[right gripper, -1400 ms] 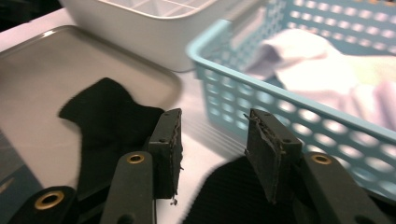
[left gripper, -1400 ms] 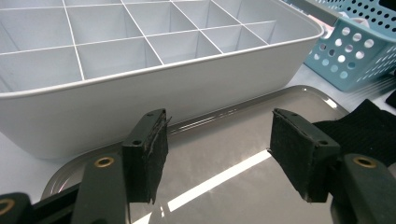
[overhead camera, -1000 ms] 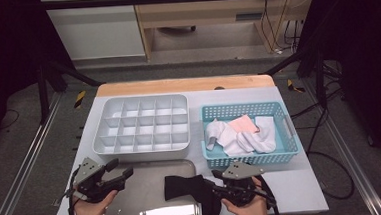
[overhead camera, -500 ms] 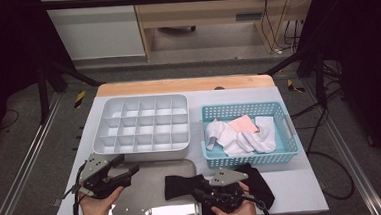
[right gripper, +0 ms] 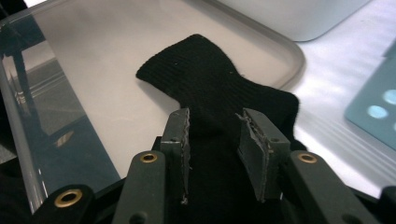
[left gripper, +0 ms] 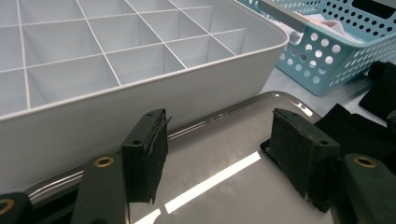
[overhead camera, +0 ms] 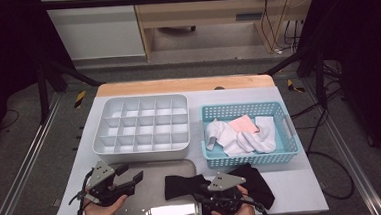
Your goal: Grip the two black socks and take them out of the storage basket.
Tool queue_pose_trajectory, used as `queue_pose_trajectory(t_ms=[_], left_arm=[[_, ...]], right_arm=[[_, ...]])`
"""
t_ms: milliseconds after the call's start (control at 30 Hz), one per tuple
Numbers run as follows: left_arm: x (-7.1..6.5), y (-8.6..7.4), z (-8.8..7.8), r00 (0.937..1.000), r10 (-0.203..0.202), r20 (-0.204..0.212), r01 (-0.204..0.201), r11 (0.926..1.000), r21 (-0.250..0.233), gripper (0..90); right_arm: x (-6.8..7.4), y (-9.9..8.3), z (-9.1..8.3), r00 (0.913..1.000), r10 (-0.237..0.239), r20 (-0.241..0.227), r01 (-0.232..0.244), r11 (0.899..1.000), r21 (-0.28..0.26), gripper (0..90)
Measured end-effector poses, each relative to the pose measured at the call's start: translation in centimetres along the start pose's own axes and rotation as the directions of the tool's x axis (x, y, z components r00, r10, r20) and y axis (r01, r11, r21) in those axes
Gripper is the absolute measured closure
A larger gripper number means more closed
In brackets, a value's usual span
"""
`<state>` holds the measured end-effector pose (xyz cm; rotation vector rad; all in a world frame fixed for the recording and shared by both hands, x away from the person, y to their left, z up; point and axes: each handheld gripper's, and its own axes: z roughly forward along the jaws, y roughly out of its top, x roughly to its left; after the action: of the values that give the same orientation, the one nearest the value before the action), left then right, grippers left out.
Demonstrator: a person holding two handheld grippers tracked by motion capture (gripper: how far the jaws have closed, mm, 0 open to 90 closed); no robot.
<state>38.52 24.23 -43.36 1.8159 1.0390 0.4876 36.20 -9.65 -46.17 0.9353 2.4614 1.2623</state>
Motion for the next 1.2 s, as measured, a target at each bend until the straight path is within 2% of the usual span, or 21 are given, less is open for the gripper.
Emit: queue_pose_trajectory(t_ms=[133, 300, 333, 400, 500, 667, 833, 900, 1000, 1067, 1200], left_arm=[[-0.3, -0.4, 0.1, 0.9999, 0.008, 0.007, -0.008, 0.9999, 0.012, 35.5], [-0.4, -0.9, 0.0, 0.9998, 0.006, 0.018, -0.006, 0.9998, 0.017, 35.7], [-0.4, -0.9, 0.0, 0.9997, 0.009, 0.021, -0.009, 0.9998, 0.016, 35.8], [-0.6, -1.0, -0.1, 0.9995, 0.014, 0.03, -0.015, 0.9998, 0.014, 36.4], [-0.8, -1.1, -0.1, 0.9989, 0.021, 0.041, -0.021, 0.9997, 0.015, 36.4], [-1.2, -1.4, 0.0, 0.9972, 0.042, 0.061, -0.044, 0.9988, 0.021, 35.7], [-1.7, -1.6, 0.2, 0.9931, 0.072, 0.093, -0.075, 0.9968, 0.028, 32.1], [-2.0, -1.8, 0.3, 0.992, 0.071, 0.105, -0.075, 0.9965, 0.036, 30.3], [-2.3, -1.9, 0.4, 0.9899, 0.081, 0.116, -0.086, 0.9956, 0.037, 28.4], [-2.5, -2.0, 0.4, 0.9887, 0.083, 0.125, -0.088, 0.9954, 0.039, 27.6], [-3.0, -2.2, 0.9, 0.9854, 0.088, 0.146, -0.097, 0.9939, 0.054, 28.1]], right_arm=[[0.6, 0.0, 0.4, 0.9993, -0.026, -0.025, 0.026, 1.0, 0.0, 61.2], [1.0, 0.0, 1.4, 0.9992, -0.037, -0.017, 0.037, 0.999, 0.016, 62.2], [1.0, 0.0, 1.6, 0.9992, -0.039, -0.012, 0.039, 0.999, 0.019, 64.3], [1.1, 0.1, 1.8, 0.9987, -0.051, -0.004, 0.051, 0.998, 0.034, 76.0], [0.9, 0.4, 1.8, 0.9991, -0.043, -0.004, 0.043, 0.999, 0.028, 87.2], [0.4, 1.4, 0.8, 0.9996, -0.026, -0.009, 0.026, 1.0, -0.001, 88.9], [0.3, 3.0, -0.4, 0.9983, -0.005, -0.059, 0.003, 0.999, -0.037, 89.0], [0.4, 3.8, -0.5, 0.9969, -0.002, -0.079, -0.002, 0.999, -0.053, 89.0], [0.2, 4.7, -0.2, 0.9944, 0.012, -0.105, -0.018, 0.998, -0.056, 89.1], [-0.2, 4.9, 0.5, 0.9929, 0.041, -0.112, -0.046, 0.998, -0.041, 89.0], [-1.3, 4.6, 2.5, 0.9947, 0.078, -0.067, -0.078, 0.997, 0.01, 88.5]])
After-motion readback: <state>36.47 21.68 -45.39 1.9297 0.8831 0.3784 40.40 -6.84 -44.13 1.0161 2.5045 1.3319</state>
